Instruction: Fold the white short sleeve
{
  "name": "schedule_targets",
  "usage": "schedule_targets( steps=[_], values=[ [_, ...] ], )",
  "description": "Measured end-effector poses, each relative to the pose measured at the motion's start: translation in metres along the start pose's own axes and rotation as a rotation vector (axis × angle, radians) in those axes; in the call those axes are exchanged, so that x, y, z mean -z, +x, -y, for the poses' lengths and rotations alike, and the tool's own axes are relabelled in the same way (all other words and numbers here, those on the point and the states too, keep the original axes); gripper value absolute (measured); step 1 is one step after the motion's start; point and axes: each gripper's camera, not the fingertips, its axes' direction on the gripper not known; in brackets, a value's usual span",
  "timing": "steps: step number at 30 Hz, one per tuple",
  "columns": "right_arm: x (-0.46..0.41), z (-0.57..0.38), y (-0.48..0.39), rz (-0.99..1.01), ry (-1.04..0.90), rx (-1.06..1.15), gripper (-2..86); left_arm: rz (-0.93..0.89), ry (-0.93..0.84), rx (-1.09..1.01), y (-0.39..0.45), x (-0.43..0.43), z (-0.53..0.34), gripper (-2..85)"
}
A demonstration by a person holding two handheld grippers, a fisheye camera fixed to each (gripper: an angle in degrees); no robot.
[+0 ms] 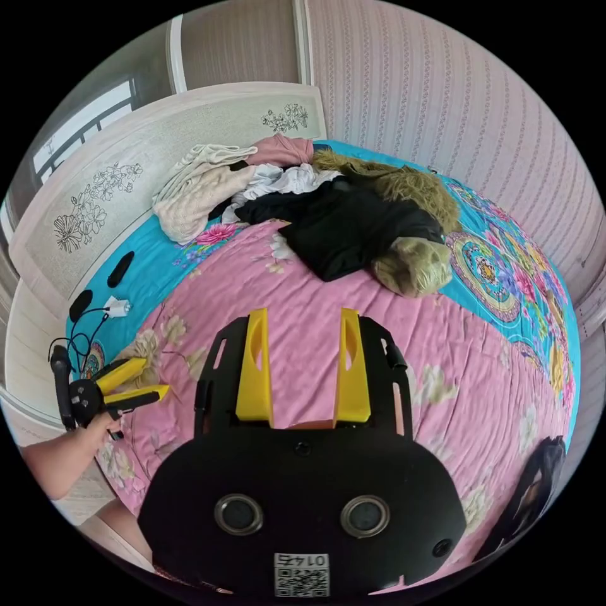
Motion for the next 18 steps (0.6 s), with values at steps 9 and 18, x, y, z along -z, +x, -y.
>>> schedule_targets(
  steps=[9, 18],
  values=[
    [-0.034, 0.108, -0.032, 0.094, 0.002, 0.036, 10.9, -0.027, 0.035, 0.009, -0.022, -0.007, -0.007, 18.5],
    [-0.062, 0.177, -0.073, 0.096, 0.038, 0.024, 11.3, -0.051, 0.051, 0.020, -0.045, -0.011, -0.010, 18.4]
  ],
)
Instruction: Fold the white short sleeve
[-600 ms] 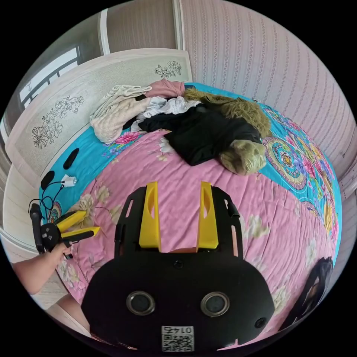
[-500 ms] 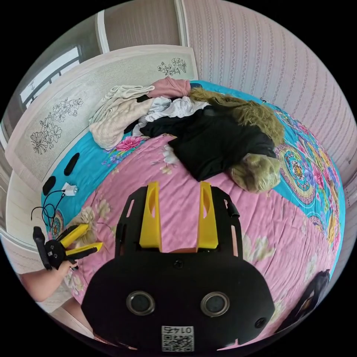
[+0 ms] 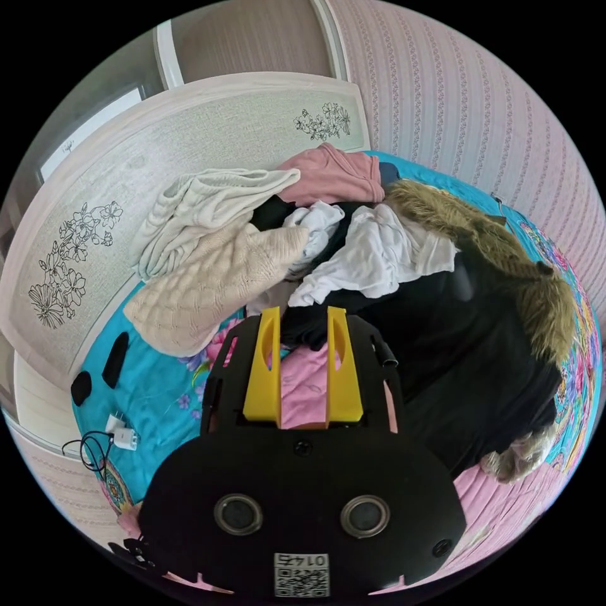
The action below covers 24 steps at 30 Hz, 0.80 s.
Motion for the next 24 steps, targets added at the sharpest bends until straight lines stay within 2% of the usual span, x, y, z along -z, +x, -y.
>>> schedule_targets(
  steps=[4, 5, 10, 13, 18, 24],
  values=[
    [-0.007, 0.010, 0.004, -0.037, -0.038, -0.106, 8.6, -0.011, 0.007, 0.006, -0.011, -0.001, -0.001, 18.4],
    [-0.010, 0.011, 0.010, -0.074, -0.095, -0.167, 4.8, -0.011, 0.007, 0.006, -0.013, -0.001, -0.001, 18.4],
    [0.017, -0.008, 0.034, 0.064, -0.046, -0.241, 0.9, -0.008, 0.007, 0.010, -0.024, -0.001, 0.000, 18.4],
    [0.053, -0.027, 0.050, 0.152, 0.010, -0.212, 0.2, -0.006, 0.008, 0.009, -0.030, 0.000, 0.000, 18.3],
    [0.160, -0.073, 0.075, 0.283, 0.168, -0.104, -0.1, -0.007, 0.006, 0.007, -0.040, 0.002, 0.001, 18.3],
    [0.287, -0.142, 0.103, 0.335, 0.337, -0.052, 0.0, -0.057, -0.011, 0.024, -0.059, 0.011, 0.007, 17.1]
  ],
)
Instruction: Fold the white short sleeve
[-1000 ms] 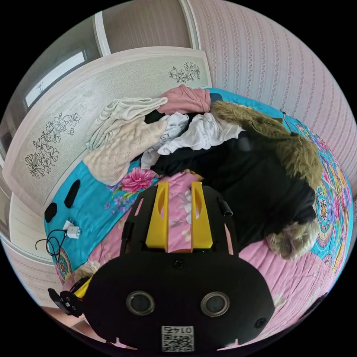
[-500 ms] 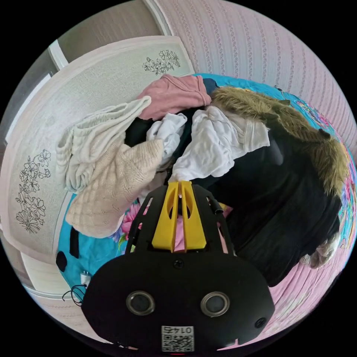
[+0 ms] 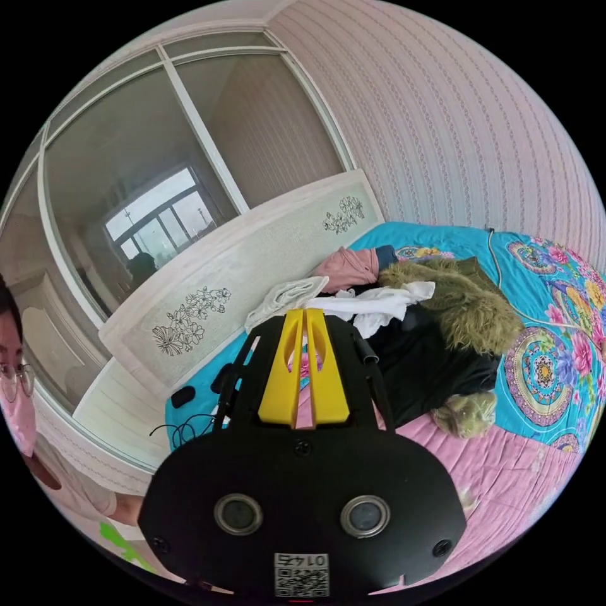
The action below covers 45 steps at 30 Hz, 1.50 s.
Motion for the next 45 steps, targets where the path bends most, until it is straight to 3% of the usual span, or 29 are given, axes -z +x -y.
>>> schedule_targets(
  steps=[4, 10, 14, 19, 23, 27, 35, 39, 42, 45],
  values=[
    [0.074, -0.023, -0.010, 0.024, 0.036, 0.011, 0.7, -0.093, 0.107, 0.055, -0.016, 0.037, -0.004, 12.7],
    [0.185, -0.117, -0.014, 0.077, -0.039, -0.108, 1.7, -0.161, 0.154, -0.117, 0.012, 0.096, -0.018, 14.3],
    [0.226, -0.226, -0.021, 0.024, -0.270, -0.274, 0.7, -0.207, 0.137, -0.189, 0.028, 0.121, -0.034, 14.6],
    [0.211, -0.372, 0.003, -0.097, -0.594, -0.537, 0.7, -0.225, 0.039, -0.238, 0.045, 0.111, -0.041, 14.7],
    [0.216, -0.432, 0.029, -0.067, -0.465, -0.671, 0.6, -0.243, -0.050, -0.258, 0.058, 0.095, -0.032, 15.0],
    [0.217, -0.450, 0.057, -0.159, -0.364, -0.646, 5.6, -0.311, -0.079, -0.222, 0.064, 0.082, -0.009, 15.0],
    [0.176, -0.474, 0.101, -0.154, -0.413, -0.612, 10.3, -0.311, -0.177, -0.117, 0.079, 0.036, 0.064, 14.1],
    [0.154, -0.496, 0.110, -0.251, -0.525, -0.622, 7.3, -0.316, -0.292, -0.138, 0.098, 0.016, 0.074, 12.8],
    [0.160, -0.501, 0.117, -0.259, -0.542, -0.610, 1.8, -0.213, -0.326, -0.101, 0.102, 0.009, 0.076, 6.0],
    [0.179, -0.508, 0.123, -0.227, -0.496, -0.606, 0.7, -0.327, -0.360, -0.098, 0.097, 0.011, 0.081, 0.7]
  ],
)
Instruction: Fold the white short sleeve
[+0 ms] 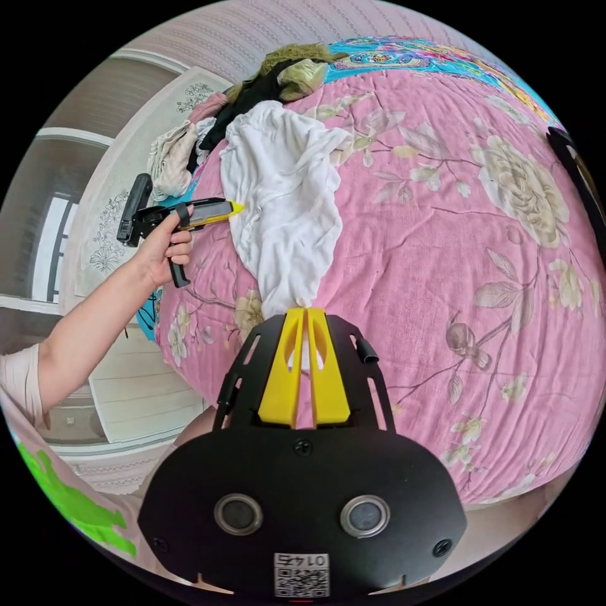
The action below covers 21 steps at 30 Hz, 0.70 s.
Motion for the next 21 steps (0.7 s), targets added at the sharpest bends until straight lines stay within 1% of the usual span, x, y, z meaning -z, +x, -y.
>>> schedule_targets(
  steps=[3, 5, 9, 12, 14, 16, 17, 19, 21],
  values=[
    [0.018, -0.011, 0.017, -0.015, 0.045, 0.003, 0.3, -0.012, 0.099, -0.035, 0.005, 0.030, -0.013, -0.2],
    [0.025, -0.017, 0.028, -0.016, 0.058, 0.004, 0.1, 0.051, 0.175, -0.091, 0.015, 0.058, -0.034, -0.5],
    [0.039, -0.030, 0.042, -0.016, 0.065, 0.027, 0.0, 0.065, 0.275, -0.085, 0.023, 0.098, -0.084, -0.5],
    [0.041, -0.041, 0.047, -0.026, 0.006, 0.076, -0.1, 0.107, 0.269, -0.022, 0.023, 0.113, -0.135, -0.3],
    [0.032, -0.049, 0.054, -0.002, -0.074, 0.072, -0.1, 0.136, 0.188, 0.050, 0.014, 0.104, -0.171, 0.4],
    [0.017, -0.058, 0.059, -0.005, -0.175, 0.084, -0.2, 0.061, 0.109, 0.114, 0.003, 0.091, -0.190, 1.5],
    [0.007, -0.062, 0.062, -0.014, -0.229, 0.107, -0.3, 0.051, 0.113, 0.160, 0.000, 0.090, -0.202, 1.9],
    [0.005, -0.066, 0.064, -0.033, -0.205, 0.131, -0.5, 0.113, 0.161, 0.165, 0.005, 0.100, -0.215, 2.6],
    [0.006, -0.066, 0.073, 0.006, -0.182, 0.126, -0.5, 0.183, 0.204, 0.114, 0.018, 0.115, -0.220, 3.6]
  ],
)
